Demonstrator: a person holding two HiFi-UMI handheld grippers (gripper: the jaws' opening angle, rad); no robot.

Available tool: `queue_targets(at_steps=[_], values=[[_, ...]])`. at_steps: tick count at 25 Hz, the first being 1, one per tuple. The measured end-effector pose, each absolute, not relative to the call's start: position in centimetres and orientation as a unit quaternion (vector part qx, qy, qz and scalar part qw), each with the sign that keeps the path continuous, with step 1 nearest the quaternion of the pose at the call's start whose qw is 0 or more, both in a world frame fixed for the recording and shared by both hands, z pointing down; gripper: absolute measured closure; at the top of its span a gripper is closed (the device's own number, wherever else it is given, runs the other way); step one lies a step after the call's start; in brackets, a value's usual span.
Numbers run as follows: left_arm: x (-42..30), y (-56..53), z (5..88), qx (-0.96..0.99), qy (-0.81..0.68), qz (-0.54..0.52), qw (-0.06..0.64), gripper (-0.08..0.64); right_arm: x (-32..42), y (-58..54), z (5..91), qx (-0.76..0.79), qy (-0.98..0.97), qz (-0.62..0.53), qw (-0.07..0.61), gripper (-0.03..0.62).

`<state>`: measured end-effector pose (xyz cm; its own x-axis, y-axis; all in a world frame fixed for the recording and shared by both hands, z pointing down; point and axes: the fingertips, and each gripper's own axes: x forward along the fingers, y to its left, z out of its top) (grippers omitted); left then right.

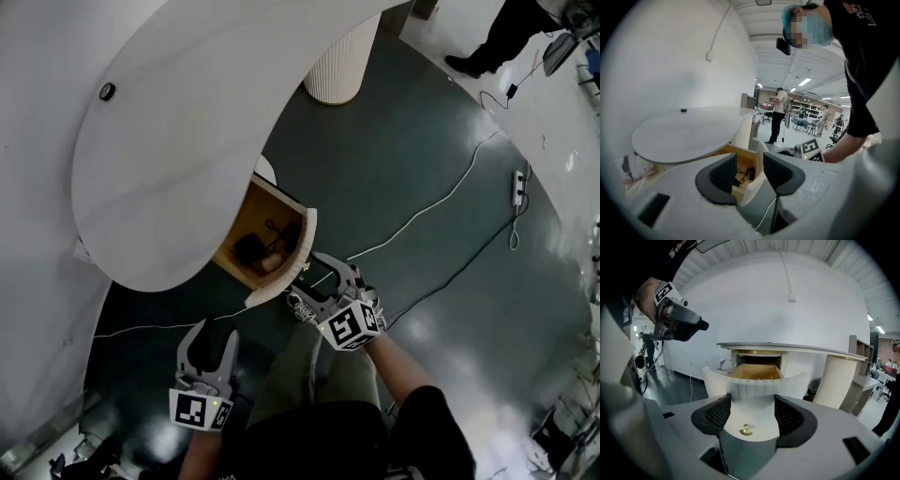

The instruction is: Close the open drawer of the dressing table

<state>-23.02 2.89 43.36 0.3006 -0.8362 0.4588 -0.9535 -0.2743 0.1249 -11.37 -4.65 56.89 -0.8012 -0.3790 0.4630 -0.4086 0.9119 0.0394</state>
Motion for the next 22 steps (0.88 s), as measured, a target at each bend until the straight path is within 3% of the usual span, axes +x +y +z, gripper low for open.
queue_targets(at_steps=[15, 22], values=[[-18.7, 9.1, 47.2, 0.769, -0.591, 0.152, 0.191, 0.374, -11.3, -4.4, 58.0, 0.206, -0.962, 0.001, 0.177, 0.313], [-23.2, 8.6, 48.1, 0.756, -0.603, 0.145, 0.21, 0.374, -16.6, -7.4, 57.7, 0.208, -0.965, -0.003, 0.161, 0.314]])
